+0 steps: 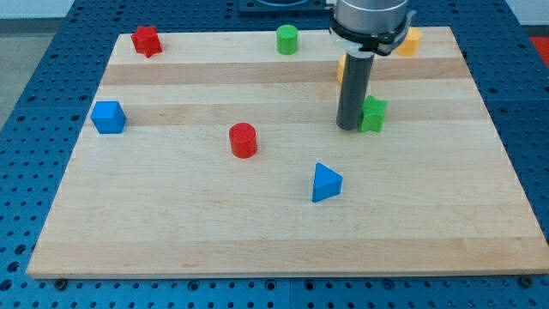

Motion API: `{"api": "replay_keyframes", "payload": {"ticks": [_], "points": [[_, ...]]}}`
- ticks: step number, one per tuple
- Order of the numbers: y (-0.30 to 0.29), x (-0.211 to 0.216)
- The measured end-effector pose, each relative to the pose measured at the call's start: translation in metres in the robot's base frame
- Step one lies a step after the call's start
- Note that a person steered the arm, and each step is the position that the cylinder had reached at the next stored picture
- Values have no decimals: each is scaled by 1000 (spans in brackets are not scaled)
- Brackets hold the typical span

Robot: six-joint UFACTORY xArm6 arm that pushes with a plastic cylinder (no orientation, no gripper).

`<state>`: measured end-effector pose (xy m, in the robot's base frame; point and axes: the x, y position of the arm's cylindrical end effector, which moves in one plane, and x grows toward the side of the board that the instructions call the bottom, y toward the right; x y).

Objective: Move green star towards the center right of the board

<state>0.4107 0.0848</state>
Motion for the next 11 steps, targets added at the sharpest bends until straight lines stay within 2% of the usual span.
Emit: {"api": "replay_keyframes", "payload": {"ticks": [3, 5, 8, 11], "points": [[-5, -21], [42, -12], [53, 23], [88, 4]]}}
